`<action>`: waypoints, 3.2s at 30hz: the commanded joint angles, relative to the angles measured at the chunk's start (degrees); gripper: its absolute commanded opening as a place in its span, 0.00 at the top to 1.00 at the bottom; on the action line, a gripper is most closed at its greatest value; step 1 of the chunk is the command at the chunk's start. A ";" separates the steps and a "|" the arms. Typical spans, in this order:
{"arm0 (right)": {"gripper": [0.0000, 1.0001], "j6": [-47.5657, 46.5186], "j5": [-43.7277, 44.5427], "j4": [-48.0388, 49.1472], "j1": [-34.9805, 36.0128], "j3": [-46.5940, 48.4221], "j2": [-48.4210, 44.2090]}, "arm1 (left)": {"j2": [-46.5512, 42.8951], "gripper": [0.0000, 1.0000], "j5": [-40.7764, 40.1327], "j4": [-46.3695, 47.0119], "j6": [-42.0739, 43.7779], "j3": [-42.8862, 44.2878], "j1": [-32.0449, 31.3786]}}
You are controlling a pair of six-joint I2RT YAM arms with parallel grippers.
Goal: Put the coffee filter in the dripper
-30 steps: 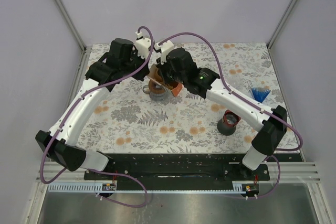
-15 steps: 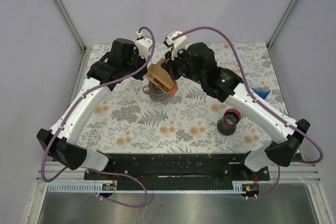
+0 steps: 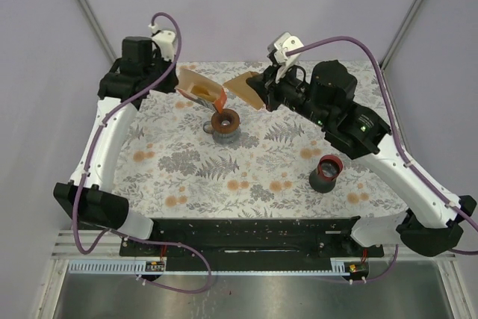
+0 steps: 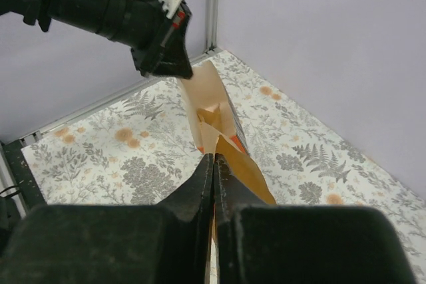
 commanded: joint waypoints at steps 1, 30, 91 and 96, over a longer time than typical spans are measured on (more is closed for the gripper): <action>1.00 -4.36 3.61 0.01 -0.04 1.79 0.05 | 0.92 1.00 3.94 1.78 -3.13 2.97 6.32; 1.00 -28.18 -5.08 -16.87 -1.35 5.22 18.42 | 13.49 0.83 2.62 13.91 -6.91 -15.05 19.34; 1.00 -23.80 -37.69 -8.79 -7.15 10.76 18.95 | -10.25 0.10 27.77 11.71 17.61 -14.88 -2.89; 1.00 -21.43 -40.50 -7.65 -8.12 10.32 18.95 | -9.45 0.49 27.57 12.68 15.86 -14.09 -3.51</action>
